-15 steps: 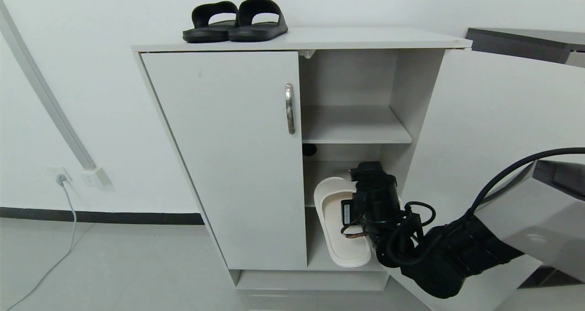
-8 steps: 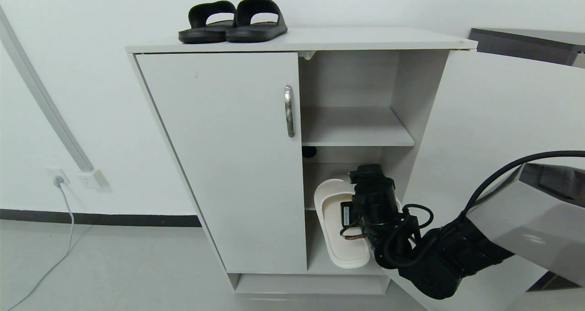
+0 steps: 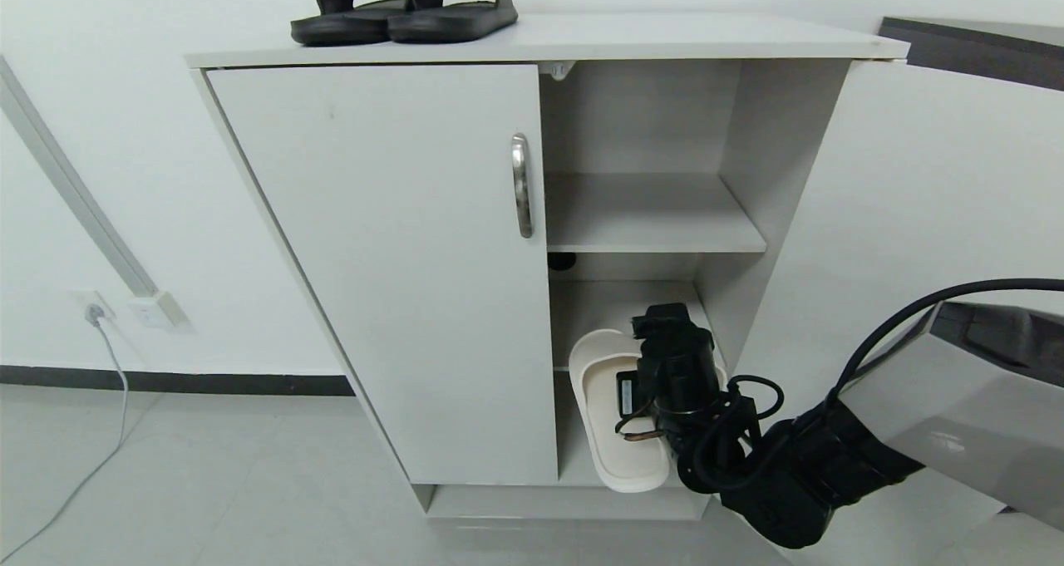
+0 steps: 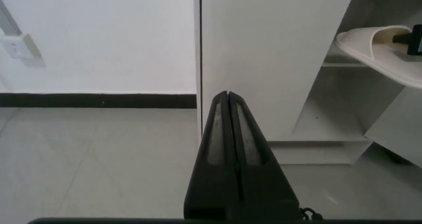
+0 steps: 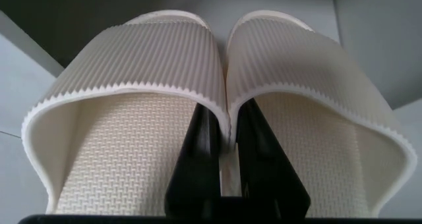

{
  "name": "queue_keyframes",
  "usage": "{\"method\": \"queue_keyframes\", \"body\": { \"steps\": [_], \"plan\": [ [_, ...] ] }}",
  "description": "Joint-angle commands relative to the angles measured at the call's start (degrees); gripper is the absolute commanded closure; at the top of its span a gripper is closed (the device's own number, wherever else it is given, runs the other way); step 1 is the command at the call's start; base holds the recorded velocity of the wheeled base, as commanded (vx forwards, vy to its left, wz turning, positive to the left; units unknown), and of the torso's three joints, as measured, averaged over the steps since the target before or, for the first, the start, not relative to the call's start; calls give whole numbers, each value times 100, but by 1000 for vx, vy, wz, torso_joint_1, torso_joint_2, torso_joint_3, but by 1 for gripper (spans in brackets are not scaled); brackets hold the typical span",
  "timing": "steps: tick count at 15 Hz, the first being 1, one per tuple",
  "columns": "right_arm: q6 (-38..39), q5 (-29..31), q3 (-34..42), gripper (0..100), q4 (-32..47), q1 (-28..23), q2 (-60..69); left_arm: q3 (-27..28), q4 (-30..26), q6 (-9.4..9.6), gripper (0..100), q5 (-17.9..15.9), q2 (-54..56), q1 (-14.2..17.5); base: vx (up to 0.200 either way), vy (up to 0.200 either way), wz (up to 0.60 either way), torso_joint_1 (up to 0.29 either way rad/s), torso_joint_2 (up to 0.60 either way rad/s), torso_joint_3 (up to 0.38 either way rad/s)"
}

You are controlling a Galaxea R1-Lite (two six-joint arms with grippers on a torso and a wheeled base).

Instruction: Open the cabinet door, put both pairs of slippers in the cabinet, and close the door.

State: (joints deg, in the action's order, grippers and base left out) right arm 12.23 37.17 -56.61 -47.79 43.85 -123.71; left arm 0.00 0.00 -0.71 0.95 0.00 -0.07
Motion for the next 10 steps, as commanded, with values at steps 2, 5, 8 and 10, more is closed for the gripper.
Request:
{"method": "queue_keyframes", "body": {
  "steps": [2,5,8,10],
  "plan": [
    [-1,1,1,100,-11,1,-22,0,0,0,100,2,-9,-1,0,0,0,2,2,-195],
    [-194,71,1,100,-591,36,-224,0,0,-8,100,2,-9,-1,0,0,0,4,7,-198],
    [-643,54,107,100,-1453,27,-391,0,0,-8,100,2,-9,7,0,0,0,2,2,-134],
    [-739,54,107,100,-1637,-34,-435,0,0,-8,100,2,-9,-1,0,0,0,0,0,0]
  ]
}}
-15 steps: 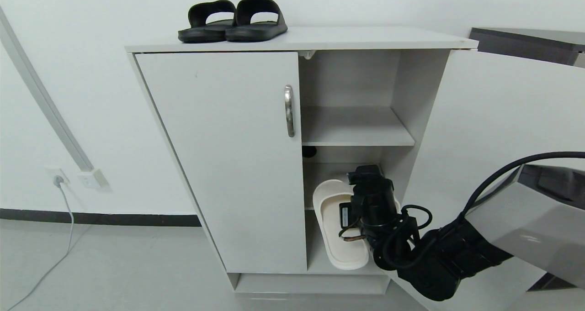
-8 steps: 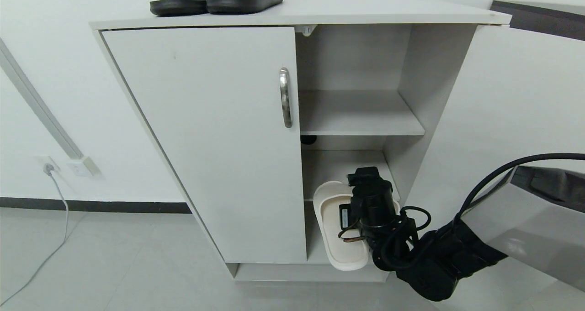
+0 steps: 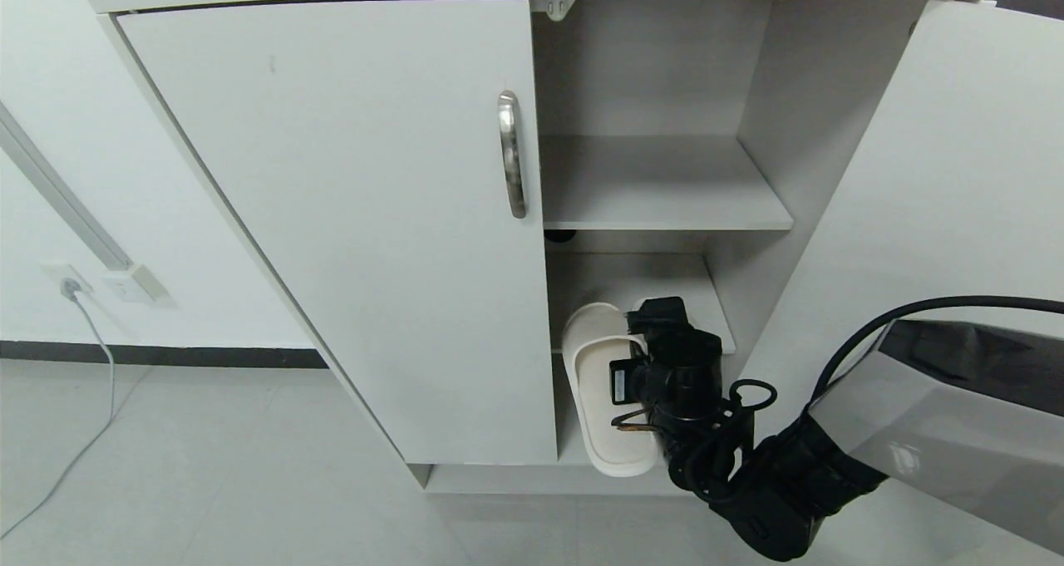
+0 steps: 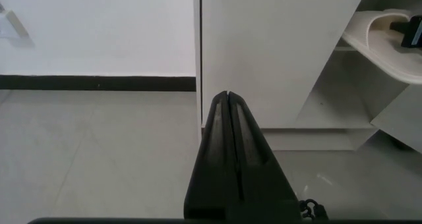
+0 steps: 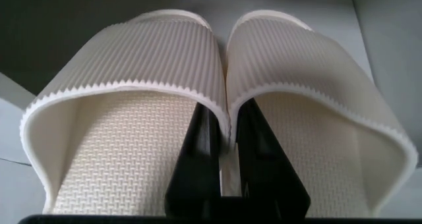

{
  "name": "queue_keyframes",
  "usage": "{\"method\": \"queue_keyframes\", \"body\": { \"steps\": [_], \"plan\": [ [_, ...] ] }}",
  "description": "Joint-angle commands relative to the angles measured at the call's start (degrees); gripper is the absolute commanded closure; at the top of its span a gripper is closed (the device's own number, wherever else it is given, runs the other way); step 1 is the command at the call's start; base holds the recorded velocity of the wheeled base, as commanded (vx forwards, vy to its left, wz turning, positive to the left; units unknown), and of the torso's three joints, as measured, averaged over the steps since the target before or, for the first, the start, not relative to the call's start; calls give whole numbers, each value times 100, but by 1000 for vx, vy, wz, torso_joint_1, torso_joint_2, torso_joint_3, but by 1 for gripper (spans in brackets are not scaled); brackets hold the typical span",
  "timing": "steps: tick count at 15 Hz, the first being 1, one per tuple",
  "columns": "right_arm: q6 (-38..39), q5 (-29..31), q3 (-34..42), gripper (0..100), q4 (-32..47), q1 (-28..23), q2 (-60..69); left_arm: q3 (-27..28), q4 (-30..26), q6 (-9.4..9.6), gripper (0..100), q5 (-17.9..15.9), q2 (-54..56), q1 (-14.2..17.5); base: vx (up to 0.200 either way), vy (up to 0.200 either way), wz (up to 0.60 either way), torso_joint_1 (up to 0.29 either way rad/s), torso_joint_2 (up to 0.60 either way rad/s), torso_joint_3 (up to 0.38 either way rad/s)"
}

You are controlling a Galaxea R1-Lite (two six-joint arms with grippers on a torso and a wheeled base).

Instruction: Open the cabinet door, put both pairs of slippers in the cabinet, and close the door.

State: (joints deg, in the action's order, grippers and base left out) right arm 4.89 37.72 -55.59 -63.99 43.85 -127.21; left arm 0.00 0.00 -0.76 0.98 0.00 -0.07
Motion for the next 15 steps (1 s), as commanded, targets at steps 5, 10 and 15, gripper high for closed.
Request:
{"method": "queue_keyframes", "body": {
  "steps": [5,10,15],
  "plan": [
    [-128,-19,-22,100,-571,-210,-348,0,0,-4,100,-1,-9,-1,0,0,0,0,0,0],
    [-401,-36,-13,100,-1037,-219,-463,0,0,14,100,-18,-9,-1,0,0,0,0,0,0],
    [-357,-45,-224,100,-1054,-254,-674,0,0,5,100,-18,-9,7,160,0,0,-2,3,3]
  ]
}}
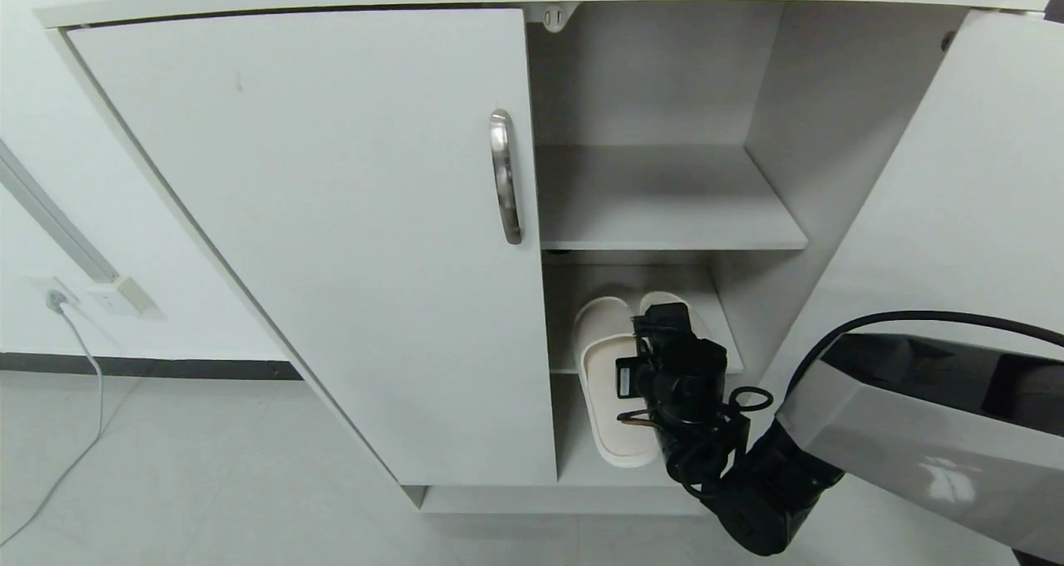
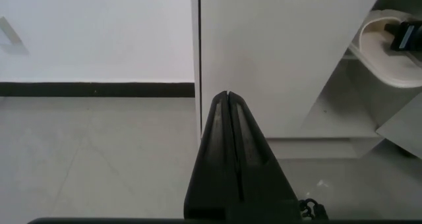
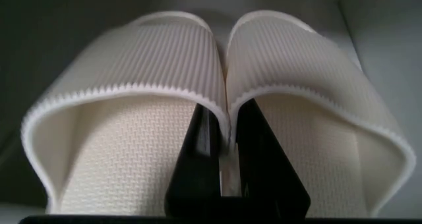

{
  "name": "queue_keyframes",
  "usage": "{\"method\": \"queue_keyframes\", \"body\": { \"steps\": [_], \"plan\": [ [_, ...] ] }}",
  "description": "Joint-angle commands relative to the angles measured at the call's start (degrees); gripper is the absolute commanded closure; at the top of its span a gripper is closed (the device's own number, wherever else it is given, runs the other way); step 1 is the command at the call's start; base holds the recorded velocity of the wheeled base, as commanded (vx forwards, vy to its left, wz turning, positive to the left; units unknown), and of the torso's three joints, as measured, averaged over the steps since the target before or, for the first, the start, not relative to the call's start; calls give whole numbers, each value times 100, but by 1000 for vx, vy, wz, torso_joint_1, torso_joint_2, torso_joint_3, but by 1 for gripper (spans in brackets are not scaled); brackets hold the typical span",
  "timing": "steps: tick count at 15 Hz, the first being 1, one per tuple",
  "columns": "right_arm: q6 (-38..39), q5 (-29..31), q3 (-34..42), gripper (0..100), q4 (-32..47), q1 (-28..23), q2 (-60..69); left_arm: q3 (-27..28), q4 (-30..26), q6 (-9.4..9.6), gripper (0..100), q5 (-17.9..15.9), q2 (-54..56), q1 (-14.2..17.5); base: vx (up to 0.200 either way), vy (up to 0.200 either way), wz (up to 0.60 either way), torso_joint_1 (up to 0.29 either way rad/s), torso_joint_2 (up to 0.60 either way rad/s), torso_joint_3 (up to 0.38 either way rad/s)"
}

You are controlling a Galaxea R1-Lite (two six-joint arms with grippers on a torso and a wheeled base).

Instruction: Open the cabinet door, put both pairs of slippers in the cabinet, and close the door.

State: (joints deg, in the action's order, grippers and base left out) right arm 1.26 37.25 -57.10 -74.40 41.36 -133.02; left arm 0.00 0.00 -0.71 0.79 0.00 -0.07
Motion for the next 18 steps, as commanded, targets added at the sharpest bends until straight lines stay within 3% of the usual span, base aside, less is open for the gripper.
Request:
{"method": "queue_keyframes", "body": {
  "steps": [1,6,10,18],
  "plan": [
    [6,1,-135,100,-48,-32,-136,0,0,-8,100,9,-9,-1,0,0,0,0,0,0],
    [-11,1,-970,100,136,-313,-461,0,0,-8,100,9,-9,-1,0,0,0,0,0,0],
    [6,-87,-1910,100,795,-647,-839,0,0,-8,100,17,-9,7,0,0,0,0,0,0],
    [15,-166,-3158,100,1604,-805,-1252,0,0,-8,100,17,-9,7,0,0,0,0,0,0]
  ]
}}
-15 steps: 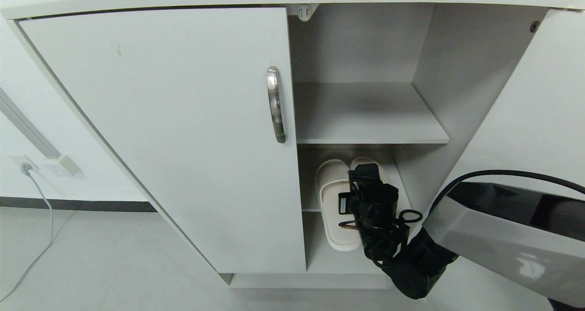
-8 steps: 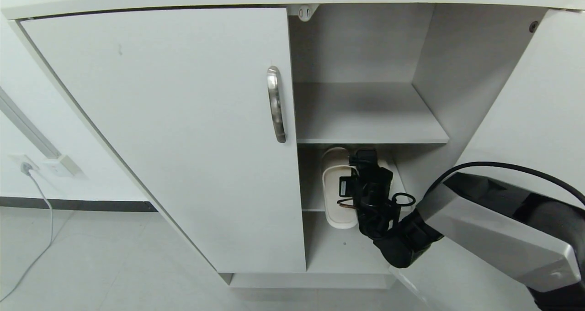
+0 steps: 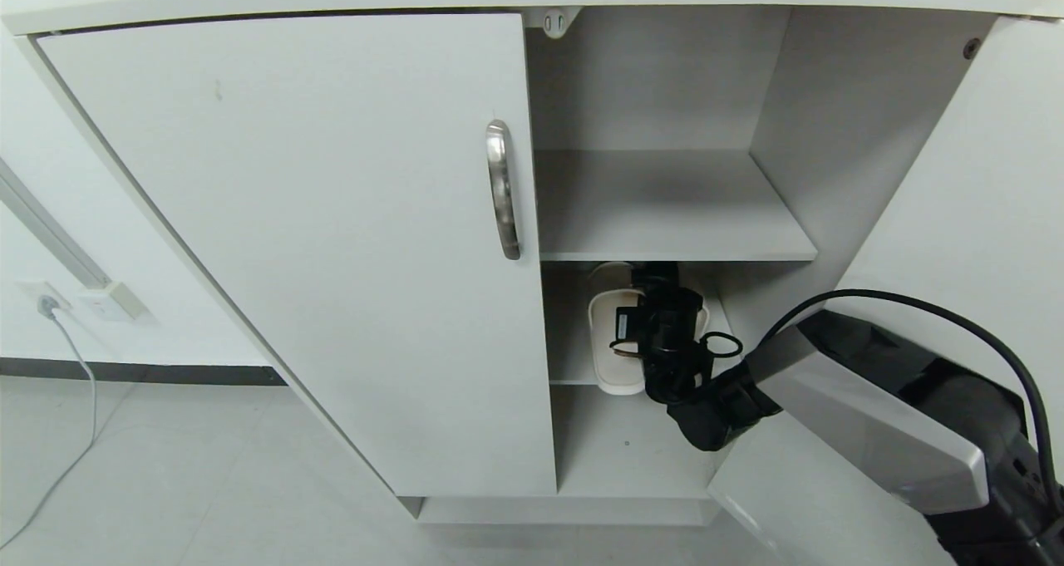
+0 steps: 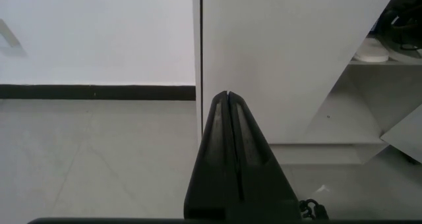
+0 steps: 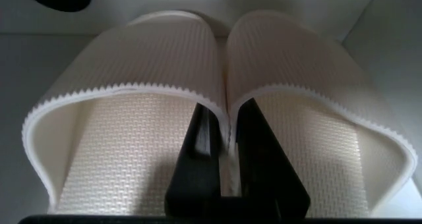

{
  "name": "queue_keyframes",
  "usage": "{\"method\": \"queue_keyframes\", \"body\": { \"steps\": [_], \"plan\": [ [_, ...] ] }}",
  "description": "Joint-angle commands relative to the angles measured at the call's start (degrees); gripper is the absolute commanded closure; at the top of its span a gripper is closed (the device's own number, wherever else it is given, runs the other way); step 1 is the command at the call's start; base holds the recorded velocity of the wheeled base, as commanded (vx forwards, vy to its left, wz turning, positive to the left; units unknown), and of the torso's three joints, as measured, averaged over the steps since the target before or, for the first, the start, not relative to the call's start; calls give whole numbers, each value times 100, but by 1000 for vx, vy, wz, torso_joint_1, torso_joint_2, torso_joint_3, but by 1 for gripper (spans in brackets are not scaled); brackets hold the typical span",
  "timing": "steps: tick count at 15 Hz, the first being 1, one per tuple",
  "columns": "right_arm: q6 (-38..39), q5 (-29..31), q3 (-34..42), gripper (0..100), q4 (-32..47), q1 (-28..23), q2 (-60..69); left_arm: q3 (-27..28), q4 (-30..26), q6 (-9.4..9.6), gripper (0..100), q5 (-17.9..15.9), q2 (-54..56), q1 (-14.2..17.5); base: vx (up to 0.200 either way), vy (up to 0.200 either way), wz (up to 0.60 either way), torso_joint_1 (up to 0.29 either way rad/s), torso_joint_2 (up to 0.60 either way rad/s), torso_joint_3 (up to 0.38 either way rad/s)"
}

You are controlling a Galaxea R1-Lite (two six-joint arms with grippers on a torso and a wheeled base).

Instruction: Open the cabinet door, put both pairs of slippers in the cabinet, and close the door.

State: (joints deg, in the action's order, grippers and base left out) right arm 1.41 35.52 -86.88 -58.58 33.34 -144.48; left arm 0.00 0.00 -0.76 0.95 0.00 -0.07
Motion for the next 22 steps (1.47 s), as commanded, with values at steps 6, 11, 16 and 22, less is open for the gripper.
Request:
{"method": "queue_keyframes", "body": {
  "steps": [6,11,16,22],
  "plan": [
    [-1,-2,-444,100,180,-29,-326,0,0,-4,100,2,-9,-1,0,0,0,0,0,0],
    [8,7,-408,0,197,-21,-317,0,0,-4,100,2,-9,-1,0,0,0,0,0,0],
    [8,7,330,0,-93,50,157,0,0,-4,100,2,-9,-1,0,0,0,0,0,0],
    [-1,16,2677,0,-1279,498,1221,0,0,32,100,-7,-9,7,0,0,0,0,0,0]
  ]
}}
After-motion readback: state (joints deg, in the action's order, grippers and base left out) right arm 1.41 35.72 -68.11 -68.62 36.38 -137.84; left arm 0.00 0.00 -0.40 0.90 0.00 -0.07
